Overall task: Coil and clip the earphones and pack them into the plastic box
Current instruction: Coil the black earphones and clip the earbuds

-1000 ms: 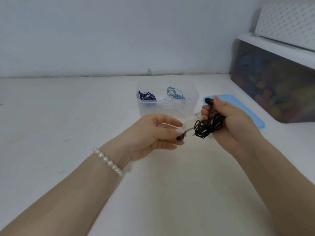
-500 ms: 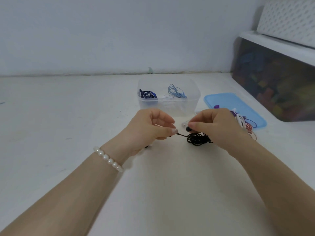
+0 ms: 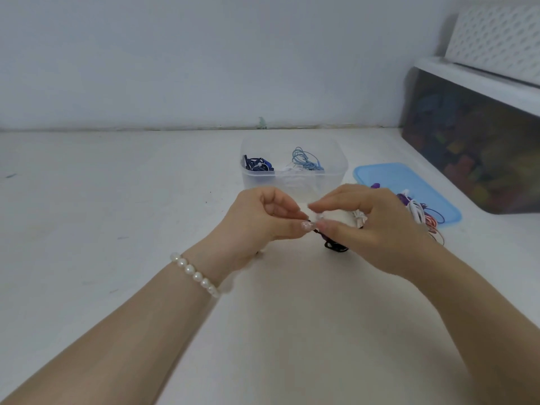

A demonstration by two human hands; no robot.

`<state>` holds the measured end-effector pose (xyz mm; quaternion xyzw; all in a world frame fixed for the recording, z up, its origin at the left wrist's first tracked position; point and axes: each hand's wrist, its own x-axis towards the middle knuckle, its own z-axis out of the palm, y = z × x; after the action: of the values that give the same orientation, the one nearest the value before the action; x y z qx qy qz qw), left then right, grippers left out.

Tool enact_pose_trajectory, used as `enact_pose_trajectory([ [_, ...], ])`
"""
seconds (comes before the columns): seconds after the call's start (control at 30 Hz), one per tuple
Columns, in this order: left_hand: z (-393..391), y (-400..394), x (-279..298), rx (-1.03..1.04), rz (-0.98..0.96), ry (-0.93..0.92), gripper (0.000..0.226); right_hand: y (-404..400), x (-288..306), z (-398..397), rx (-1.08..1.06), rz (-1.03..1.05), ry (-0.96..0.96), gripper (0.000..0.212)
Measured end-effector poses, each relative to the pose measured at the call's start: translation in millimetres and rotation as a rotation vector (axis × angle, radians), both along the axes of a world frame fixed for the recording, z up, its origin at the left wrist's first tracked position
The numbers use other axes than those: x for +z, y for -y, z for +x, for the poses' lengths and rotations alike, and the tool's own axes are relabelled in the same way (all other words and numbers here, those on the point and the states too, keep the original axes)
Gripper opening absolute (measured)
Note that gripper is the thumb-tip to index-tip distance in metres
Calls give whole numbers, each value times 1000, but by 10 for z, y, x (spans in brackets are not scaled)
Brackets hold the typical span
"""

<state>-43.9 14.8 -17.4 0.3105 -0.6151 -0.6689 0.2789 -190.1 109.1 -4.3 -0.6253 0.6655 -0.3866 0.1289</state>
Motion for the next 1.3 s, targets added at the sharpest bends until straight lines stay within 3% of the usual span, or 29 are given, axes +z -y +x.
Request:
enact_pose_trajectory([
  [0.23, 33, 26, 51, -17, 48, 11, 15, 57, -83, 118, -18, -55, 45, 17],
  [0.3, 121, 121, 119, 25, -119, 101, 11, 53, -76, 96, -49, -47, 140, 20],
  [0.4, 326, 305, 206, 84, -473, 385, 14, 48, -76, 55, -76, -43, 110, 16],
  [0.53, 426, 321, 188, -117, -583, 626, 13, 48, -94, 50, -70, -39, 55, 19],
  [0.7, 376, 301, 104, -171, -684, 784, 12, 38, -94, 46, -79, -55, 52, 18],
  [1.17, 393, 264, 153, -209, -641, 797, 10, 28, -67, 66, -88, -34, 60, 14],
  [1.23, 396, 259, 192, -155, -583, 688, 9, 23, -57, 68, -84, -35, 88, 15],
  [1.3, 351, 201, 226, -72, -464, 463, 9, 21, -41, 75, -78, -31, 148, 16],
])
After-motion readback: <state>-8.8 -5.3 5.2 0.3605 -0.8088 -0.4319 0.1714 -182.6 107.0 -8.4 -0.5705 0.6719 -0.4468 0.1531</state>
